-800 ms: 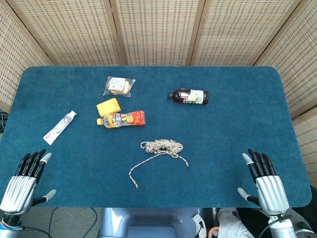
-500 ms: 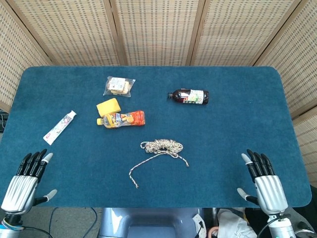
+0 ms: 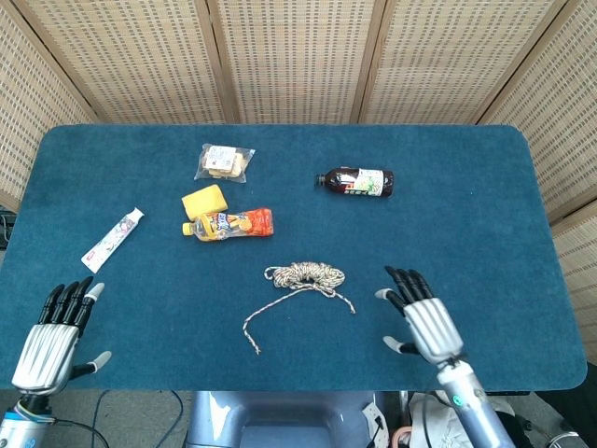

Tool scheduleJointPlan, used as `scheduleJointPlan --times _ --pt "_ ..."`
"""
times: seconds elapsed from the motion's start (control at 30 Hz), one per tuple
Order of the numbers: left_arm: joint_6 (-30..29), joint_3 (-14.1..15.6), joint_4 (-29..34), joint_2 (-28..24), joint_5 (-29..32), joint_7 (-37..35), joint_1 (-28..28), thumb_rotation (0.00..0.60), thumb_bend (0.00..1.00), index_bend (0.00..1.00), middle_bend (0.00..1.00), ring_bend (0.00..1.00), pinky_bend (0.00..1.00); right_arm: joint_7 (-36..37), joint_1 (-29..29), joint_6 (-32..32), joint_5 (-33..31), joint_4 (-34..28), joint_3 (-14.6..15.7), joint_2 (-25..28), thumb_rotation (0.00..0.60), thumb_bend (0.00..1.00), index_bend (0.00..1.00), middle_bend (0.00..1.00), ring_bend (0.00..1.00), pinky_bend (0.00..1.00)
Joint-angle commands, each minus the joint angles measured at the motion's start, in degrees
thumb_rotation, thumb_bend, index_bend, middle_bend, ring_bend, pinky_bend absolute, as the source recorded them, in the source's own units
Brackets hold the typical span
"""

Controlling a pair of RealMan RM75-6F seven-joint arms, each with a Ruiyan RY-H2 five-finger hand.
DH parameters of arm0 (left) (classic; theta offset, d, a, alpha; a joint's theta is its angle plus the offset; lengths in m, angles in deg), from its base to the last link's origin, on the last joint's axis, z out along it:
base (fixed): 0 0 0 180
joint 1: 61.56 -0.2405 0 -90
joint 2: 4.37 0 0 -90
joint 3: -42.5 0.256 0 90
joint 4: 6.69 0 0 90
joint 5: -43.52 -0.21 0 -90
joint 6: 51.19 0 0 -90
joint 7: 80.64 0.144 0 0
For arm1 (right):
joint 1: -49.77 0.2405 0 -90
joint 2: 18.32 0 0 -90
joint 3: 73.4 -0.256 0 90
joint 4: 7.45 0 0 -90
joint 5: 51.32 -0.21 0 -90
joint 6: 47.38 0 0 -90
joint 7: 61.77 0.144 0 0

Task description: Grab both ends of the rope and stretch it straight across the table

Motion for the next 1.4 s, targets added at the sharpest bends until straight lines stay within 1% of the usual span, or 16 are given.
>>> scheduleJointPlan --times 0.03,0.17,0.2,0.33,0.5,0.57,0.7,0.97,1.27,1.4 --pt "1.0 -0.5 -0.16 0.78 0.91 1.09 0.7 0.6 0.0 0.0 0.0 0.0 0.0 -3.6 5.31 6.8 -7.66 2.17 -3.41 -5.95 0.6 0.0 0.32 0.0 0.0 0.0" --pt "1.44 -0.69 -0.29 1.21 1.5 1.59 0.99 0.6 0.0 0.0 0.0 0.0 0.0 -10.45 7.7 8.7 -12.79 4.63 -4.78 -9.73 0.6 0.0 0.32 0.0 0.0 0.0" --pt "1.45 -0.72 -0.26 1.24 1.64 1.63 1.02 0.6 0.0 0.0 0.0 0.0 0.0 -13.33 8.47 9.06 -15.23 5.47 -5.32 -11.22 0.6 0.0 0.32 0.0 0.0 0.0" --pt "1.45 -0.8 -0.21 1.26 2.05 1.59 1.08 0.6 0.0 0.0 0.0 0.0 0.0 -21.17 10.03 8.21 -22.48 6.49 -6.78 -14.89 0.6 0.0 0.33 0.0 0.0 0.0" --pt "1.77 -0.89 -0.3 1.36 2.63 1.79 1.29 0.6 0.0 0.0 0.0 0.0 0.0 -27.73 11.46 5.91 -28.87 6.27 -7.95 -18.03 0.6 0.0 0.35 0.0 0.0 0.0" --pt "1.91 -0.91 -0.27 1.42 2.79 1.97 1.41 0.6 0.0 0.0 0.0 0.0 0.0 -30.95 12.7 5.54 -31.76 7.07 -8.38 -19.2 0.6 0.0 0.35 0.0 0.0 0.0" --pt "1.71 -0.88 -0.22 1.46 2.87 2.0 1.4 0.6 0.0 0.0 0.0 0.0 0.0 -34.77 14.58 4.74 -36.3 8.93 -9.1 -21.31 0.6 0.0 0.35 0.0 0.0 0.0" --pt "2.5 -1.1 -0.44 1.65 3.94 2.24 1.9 0.6 0.0 0.0 0.0 0.0 0.0 -36.2 16.1 2.24 -39.46 10.6 -9.44 -23.89 0.6 0.0 0.36 0.0 0.0 0.0" --pt "2.28 -1.07 -0.42 1.63 4.2 2.15 2.0 0.6 0.0 0.0 0.0 0.0 0.0 -37.18 17.47 0.42 -42.03 12.23 -9.58 -25.08 0.6 0.12 0.37 0.0 0.0 0.0" --pt "2.2 -0.96 -0.48 1.62 4.17 2.09 2.01 0.6 0.0 0.0 0.0 0.0 0.0 -37.65 17.88 -0.72 -42.23 13.34 -9.25 -25.34 0.6 0.13 0.38 0.0 0.0 0.0"
